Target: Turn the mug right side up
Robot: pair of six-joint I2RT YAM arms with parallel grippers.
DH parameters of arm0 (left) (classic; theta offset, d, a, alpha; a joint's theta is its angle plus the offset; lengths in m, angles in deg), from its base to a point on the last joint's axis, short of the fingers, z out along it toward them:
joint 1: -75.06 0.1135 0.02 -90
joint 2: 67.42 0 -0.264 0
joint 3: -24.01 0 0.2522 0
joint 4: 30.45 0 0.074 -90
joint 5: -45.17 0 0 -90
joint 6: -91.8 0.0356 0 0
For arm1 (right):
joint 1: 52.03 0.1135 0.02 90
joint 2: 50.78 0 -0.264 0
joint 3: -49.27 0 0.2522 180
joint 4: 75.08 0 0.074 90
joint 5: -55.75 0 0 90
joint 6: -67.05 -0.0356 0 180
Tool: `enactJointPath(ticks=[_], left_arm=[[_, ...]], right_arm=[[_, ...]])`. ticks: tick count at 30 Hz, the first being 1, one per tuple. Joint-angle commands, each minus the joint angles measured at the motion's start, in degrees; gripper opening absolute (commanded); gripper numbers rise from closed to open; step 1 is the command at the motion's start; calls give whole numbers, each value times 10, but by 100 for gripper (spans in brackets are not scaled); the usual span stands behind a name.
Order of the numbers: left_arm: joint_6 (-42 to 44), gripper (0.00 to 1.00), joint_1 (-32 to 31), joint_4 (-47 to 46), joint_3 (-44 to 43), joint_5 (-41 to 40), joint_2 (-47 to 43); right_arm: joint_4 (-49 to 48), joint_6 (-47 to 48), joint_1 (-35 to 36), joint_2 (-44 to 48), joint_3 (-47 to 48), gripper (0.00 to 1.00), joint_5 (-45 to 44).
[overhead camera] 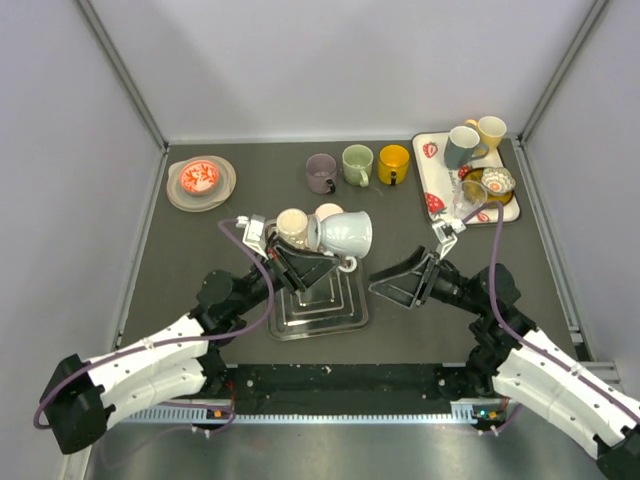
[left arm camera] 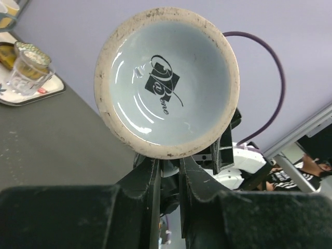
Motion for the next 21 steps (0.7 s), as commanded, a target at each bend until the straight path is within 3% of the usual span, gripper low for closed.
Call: enactJointPath(ticks=[1,15,21], left_arm=[[-53,0,1,-169,-4,4,7],[-74,0,-1,-190,6,25,36],[-75,0,-2,-191,5,32,47]], right_arm=[[-177,-59,5,-39,-3,86,17],[-290,-96,5,-144,35,79,19],[-282,-95,7,-171,61,73,20]])
